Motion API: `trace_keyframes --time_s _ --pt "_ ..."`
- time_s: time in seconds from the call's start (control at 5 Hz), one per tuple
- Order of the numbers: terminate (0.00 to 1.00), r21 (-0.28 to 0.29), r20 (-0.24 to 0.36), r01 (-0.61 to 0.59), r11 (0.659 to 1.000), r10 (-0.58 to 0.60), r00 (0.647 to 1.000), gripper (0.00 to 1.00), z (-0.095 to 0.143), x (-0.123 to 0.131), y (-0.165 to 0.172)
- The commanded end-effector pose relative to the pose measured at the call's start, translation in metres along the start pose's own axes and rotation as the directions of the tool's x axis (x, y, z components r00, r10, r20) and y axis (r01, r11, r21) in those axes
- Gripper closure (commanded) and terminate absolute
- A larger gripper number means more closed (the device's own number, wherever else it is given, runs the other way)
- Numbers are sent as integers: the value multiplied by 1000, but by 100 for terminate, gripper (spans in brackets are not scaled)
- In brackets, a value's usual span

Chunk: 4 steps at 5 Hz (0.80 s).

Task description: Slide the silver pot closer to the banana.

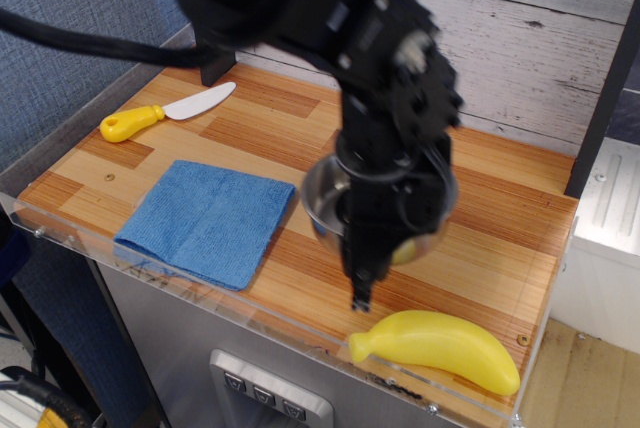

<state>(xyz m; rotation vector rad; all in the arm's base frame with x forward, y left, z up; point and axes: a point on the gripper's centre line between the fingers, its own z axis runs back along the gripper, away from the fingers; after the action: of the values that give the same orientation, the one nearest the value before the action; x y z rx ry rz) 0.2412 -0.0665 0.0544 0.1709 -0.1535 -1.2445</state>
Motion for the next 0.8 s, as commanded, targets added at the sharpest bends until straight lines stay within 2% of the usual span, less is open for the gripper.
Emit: trace_keyframes --time_s 0.0,0.2,0.4,0.6 --pt "0 58 -41 2 998 1 999 100 -37 21 0" --pt "0 59 -43 4 998 -1 999 100 -48 30 0" --pt "0 46 -53 -11 999 13 999 0 -50 32 1" --pt "0 63 -55 -39 997 42 998 0 -50 29 2"
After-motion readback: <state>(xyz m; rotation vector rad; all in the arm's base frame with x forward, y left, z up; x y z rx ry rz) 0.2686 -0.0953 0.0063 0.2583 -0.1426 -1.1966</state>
